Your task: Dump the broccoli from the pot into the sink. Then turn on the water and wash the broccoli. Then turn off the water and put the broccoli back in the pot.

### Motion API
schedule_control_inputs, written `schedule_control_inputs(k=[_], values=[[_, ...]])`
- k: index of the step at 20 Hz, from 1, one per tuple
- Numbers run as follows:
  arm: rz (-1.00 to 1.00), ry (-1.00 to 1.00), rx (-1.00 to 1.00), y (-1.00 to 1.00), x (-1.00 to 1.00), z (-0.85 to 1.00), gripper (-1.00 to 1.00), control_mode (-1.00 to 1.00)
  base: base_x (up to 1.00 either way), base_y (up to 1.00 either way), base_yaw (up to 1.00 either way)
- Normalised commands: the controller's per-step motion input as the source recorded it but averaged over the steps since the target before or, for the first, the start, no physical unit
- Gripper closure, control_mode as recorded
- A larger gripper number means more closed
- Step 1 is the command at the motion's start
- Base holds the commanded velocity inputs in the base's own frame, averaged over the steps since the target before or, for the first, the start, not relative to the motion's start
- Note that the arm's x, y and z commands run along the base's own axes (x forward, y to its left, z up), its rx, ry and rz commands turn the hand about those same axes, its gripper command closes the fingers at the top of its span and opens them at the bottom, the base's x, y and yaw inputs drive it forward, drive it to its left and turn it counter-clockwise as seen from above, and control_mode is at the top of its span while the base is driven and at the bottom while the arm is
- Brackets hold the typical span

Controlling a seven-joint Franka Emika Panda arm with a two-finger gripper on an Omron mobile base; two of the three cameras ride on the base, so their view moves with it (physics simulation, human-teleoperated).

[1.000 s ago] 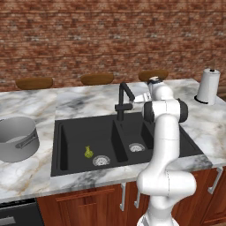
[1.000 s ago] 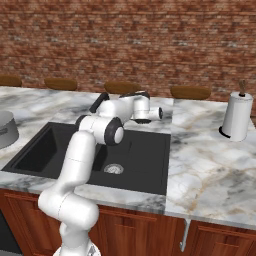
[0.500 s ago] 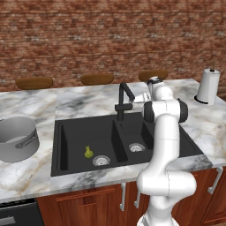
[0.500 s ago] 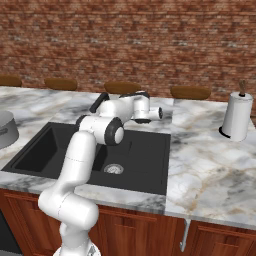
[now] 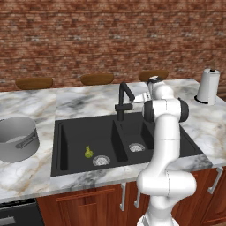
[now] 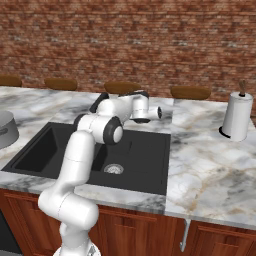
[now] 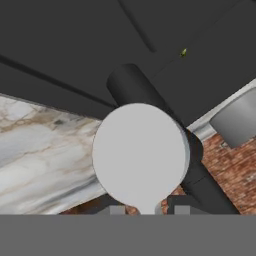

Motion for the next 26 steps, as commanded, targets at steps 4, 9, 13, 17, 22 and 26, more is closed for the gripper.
schedule_control_inputs(k=[4,9,13,17,22,26], values=[[-0.2,0.0,-0.01,-0.39,0.0,0.0,1.0,-1.0,0.0,0.0,0.0],[-0.24,0.0,-0.04,-0.52,0.0,-0.01,1.0,-1.0,0.0,0.0,0.0],[-0.24,0.0,-0.04,-0.61,0.0,0.0,1.0,-1.0,0.0,0.0,0.0],[-0.2,0.0,-0.07,-0.61,0.0,0.0,1.0,-1.0,0.0,0.0,0.0],[-0.15,0.0,-0.08,-0.63,0.04,-0.05,1.0,-1.0,0.0,0.0,0.0],[-0.08,0.0,-0.05,-0.58,0.01,-0.11,1.0,-1.0,0.0,0.0,0.0]])
